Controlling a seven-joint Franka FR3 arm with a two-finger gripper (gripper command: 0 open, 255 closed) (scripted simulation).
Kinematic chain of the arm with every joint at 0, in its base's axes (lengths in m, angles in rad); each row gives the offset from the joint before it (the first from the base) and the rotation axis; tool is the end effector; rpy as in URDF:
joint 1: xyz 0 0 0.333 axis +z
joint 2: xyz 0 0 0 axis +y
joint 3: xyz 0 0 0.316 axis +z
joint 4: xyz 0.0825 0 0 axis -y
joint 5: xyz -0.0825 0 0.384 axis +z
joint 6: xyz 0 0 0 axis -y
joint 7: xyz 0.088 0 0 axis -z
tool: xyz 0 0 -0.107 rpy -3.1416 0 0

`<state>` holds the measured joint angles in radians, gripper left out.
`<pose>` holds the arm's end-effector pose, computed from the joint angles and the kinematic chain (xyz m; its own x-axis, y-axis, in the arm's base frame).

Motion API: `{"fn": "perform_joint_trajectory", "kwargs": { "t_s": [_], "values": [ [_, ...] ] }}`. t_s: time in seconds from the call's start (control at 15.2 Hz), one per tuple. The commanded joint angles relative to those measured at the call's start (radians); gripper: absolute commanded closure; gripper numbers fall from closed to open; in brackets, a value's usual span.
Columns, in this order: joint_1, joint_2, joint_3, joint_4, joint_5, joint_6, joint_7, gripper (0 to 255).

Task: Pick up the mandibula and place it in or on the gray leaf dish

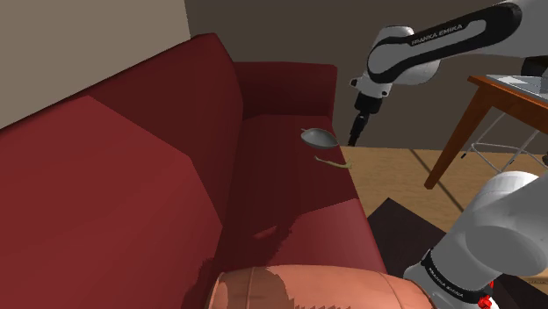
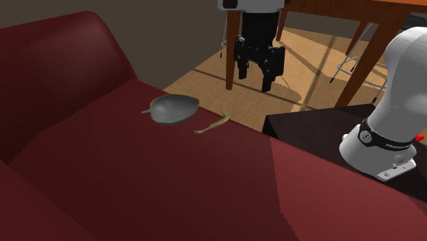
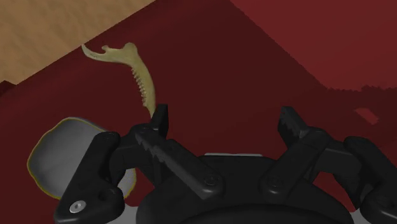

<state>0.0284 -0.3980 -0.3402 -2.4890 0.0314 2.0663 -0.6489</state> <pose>0.3953 -0.1266 0.4188 0.9396 0.3376 0.0567 0.3423 -0.9271 -0.1527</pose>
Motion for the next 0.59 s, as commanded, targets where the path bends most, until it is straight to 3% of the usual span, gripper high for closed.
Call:
{"fn": "perform_joint_trajectory", "kwargs": {
  "t_s": [0.0, 0.53],
  "values": [
    [0.016, 0.084, -0.038, 0.024, 0.025, 0.045, -0.083, 0],
    [0.042, 0.457, -0.131, 0.187, 0.229, 0.144, -0.45, 0]
  ]
}}
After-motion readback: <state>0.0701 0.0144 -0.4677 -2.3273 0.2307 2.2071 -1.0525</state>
